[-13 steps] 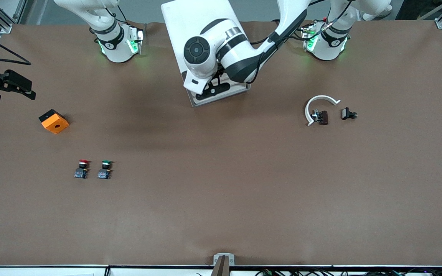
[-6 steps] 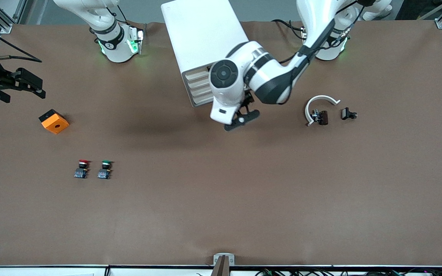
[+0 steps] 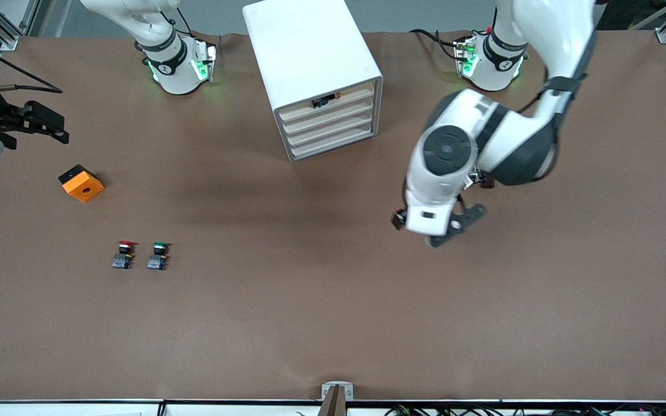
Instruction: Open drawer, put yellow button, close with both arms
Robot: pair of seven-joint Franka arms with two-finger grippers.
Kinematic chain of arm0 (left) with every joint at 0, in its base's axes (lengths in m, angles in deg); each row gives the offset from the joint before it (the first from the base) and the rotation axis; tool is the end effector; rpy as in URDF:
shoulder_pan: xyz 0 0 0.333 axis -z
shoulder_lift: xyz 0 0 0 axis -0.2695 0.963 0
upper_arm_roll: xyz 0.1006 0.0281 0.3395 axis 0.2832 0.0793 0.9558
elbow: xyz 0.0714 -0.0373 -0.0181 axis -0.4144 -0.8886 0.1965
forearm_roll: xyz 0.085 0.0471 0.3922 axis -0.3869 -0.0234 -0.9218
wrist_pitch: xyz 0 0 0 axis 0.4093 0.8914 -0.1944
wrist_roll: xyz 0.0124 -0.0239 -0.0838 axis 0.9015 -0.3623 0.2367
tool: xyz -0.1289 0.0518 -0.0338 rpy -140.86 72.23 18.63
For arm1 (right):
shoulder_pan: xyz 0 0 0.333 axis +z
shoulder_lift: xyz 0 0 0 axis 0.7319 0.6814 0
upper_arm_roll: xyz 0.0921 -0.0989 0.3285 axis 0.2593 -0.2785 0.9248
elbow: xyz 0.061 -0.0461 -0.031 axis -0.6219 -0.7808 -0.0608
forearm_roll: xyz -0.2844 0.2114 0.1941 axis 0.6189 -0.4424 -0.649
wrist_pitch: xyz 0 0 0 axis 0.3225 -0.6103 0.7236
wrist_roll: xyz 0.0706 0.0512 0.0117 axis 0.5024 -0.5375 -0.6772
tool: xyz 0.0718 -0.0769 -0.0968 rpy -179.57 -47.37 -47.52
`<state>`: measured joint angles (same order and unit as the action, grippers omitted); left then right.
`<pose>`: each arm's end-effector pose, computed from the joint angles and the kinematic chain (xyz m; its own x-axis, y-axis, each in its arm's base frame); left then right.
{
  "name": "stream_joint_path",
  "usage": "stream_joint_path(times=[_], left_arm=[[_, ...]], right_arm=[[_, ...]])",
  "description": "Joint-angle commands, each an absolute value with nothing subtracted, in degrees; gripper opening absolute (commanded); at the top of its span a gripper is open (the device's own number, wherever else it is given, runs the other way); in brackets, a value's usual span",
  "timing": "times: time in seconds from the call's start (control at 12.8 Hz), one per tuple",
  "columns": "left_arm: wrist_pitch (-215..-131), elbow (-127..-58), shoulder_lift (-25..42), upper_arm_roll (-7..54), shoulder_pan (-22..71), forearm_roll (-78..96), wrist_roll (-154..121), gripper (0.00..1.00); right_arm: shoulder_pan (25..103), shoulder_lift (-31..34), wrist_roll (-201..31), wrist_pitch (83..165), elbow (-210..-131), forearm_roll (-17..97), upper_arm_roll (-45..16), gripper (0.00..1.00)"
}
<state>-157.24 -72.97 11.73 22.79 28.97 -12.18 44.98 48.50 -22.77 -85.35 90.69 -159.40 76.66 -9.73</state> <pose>0.6353 -0.3237 0.4157 0.8280 0.5608 0.0067 0.5576 -0.8219 -0.1167 0.5452 0.0085 0.6380 0.9893 0.1096 -0.0961 0.1093 -0.9940 -0.0078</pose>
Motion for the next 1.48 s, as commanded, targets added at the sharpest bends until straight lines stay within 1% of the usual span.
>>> stream_joint_path(times=[0.0,0.31,0.47,0.78,0.94,1.01,1.09,1.25,1.33,1.4], left_arm=[[-157.0,-73.3,9.4,22.1,24.3,-16.8,40.9,1.00],[-156.4,-73.4,4.8,21.6,17.9,-16.2,30.0,1.00],[-152.8,-73.1,3.3,21.6,17.5,-16.4,28.7,1.00],[-145.4,-71.1,3.3,23.1,16.6,-16.8,15.5,1.00],[-144.9,-70.4,2.9,23.8,13.3,-16.3,11.7,1.00],[-144.9,-70.6,0.4,24.0,11.3,-15.7,7.6,1.00],[-145.0,-71.3,-1.9,25.1,10.8,-14.2,3.6,1.00],[-144.8,-72.9,-6.2,33.2,12.1,-8.4,-2.3,1.00],[-144.8,-74.9,-8.7,36.3,12.9,-5.6,-3.9,1.00],[-144.9,-78.4,-12.1,39.0,14.1,-3.8,-5.0,1.00]], right_arm=[[48.8,-21.3,-85.4,89.9,-158.1,77.6,-9.5,1.00],[48.8,-21.1,-85.4,89.6,-158.0,77.6,-9.5,1.00],[48.8,-21.1,-85.3,90.0,-157.0,77.7,-9.5,1.00],[48.0,-20.8,-85.1,91.4,-155.7,77.1,-9.8,1.00],[47.8,-20.7,-85.0,91.0,-155.8,76.6,-9.8,1.00],[47.6,-20.6,-85.0,91.0,-155.8,76.8,-9.9,1.00],[47.1,-20.6,-85.0,91.0,-155.8,76.9,-9.9,1.00],[46.1,-20.6,-85.3,91.0,-155.7,76.9,-9.9,1.00],[46.1,-20.6,-85.1,91.0,-155.7,77.2,-9.8,1.00],[46.0,-20.7,-85.4,91.0,-155.6,77.4,-9.9,1.00]])
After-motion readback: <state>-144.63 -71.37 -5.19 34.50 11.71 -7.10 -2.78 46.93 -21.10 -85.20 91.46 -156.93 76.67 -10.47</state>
